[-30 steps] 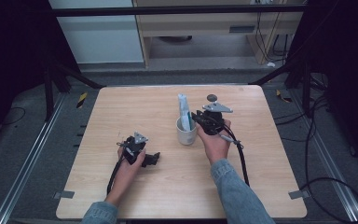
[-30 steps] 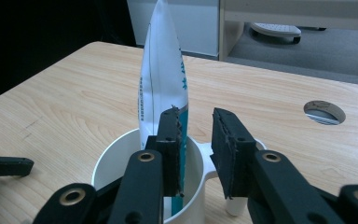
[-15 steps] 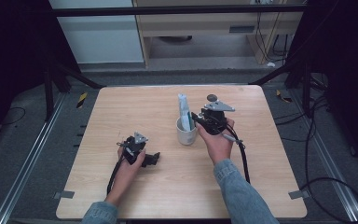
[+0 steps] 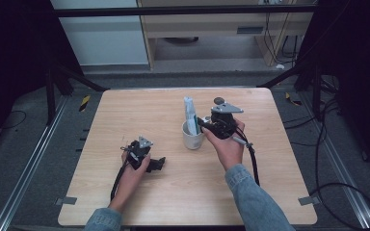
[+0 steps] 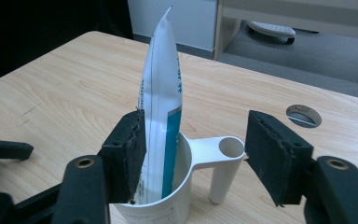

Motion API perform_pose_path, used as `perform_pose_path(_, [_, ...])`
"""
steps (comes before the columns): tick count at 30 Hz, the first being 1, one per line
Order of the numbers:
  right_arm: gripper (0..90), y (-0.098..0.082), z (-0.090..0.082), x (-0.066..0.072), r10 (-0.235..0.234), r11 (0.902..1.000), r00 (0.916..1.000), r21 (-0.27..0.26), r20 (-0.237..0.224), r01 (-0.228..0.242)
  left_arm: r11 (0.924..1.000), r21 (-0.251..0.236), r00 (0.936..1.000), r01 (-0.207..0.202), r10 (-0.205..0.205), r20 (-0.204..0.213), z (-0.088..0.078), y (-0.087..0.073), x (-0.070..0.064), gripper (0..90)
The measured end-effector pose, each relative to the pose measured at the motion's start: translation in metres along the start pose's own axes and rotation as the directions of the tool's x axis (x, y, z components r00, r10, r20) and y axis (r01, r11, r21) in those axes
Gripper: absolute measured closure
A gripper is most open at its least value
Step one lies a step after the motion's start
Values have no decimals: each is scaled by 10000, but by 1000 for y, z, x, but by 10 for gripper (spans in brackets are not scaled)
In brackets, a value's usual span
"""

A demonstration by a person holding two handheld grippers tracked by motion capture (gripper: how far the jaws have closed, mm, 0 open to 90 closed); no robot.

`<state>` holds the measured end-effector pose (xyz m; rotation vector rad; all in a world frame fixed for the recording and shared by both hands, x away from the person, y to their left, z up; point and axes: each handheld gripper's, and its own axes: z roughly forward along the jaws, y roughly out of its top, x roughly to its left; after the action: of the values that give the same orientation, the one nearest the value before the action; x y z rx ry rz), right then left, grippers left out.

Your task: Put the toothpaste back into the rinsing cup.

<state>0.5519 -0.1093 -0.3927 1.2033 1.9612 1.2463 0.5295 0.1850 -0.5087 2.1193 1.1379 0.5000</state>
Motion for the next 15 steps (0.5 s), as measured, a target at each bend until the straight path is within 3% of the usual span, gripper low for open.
perform_pose_path(5, [285,1,-1,-4,110,9999,9997,60,-208,-108,10000,-16,10000,-28,28,42,1,1,0,0])
perform_pose_path(15, [111,0,-6,-17,-264,9983,9994,522,-239,276,9999,20,9999,-115,115,53,1,1,-1,0])
